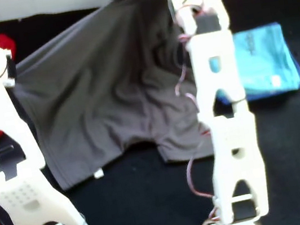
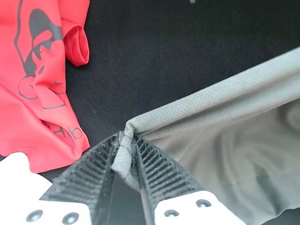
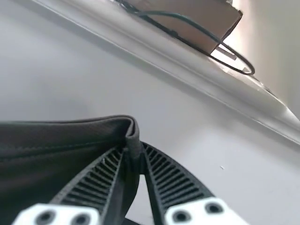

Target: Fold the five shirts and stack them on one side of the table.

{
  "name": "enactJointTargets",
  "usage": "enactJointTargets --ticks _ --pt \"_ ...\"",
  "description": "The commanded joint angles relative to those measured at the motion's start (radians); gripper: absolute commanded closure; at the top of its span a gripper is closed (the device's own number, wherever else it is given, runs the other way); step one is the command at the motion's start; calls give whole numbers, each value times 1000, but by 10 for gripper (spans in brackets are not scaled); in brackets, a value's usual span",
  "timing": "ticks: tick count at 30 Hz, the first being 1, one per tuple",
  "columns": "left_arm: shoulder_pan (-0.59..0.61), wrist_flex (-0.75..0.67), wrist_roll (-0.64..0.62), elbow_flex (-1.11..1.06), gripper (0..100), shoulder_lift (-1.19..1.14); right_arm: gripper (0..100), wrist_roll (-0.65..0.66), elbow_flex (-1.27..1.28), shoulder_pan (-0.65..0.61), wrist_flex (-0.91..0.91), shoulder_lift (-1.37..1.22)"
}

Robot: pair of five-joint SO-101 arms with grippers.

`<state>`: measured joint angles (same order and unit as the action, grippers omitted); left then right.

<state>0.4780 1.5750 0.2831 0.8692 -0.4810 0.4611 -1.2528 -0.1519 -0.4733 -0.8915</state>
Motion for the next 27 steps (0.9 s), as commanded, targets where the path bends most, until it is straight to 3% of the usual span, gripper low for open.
enactJointTargets --ticks 1,20,27 --pt "-16 -8 -11 30 991 4 993 11 -62 -10 30 -24" --pt "-38 -5 -12 21 991 2 993 14 -64 21 143 -289" --pt "-50 -12 -8 -153 991 2 993 12 -68 19 87 -404"
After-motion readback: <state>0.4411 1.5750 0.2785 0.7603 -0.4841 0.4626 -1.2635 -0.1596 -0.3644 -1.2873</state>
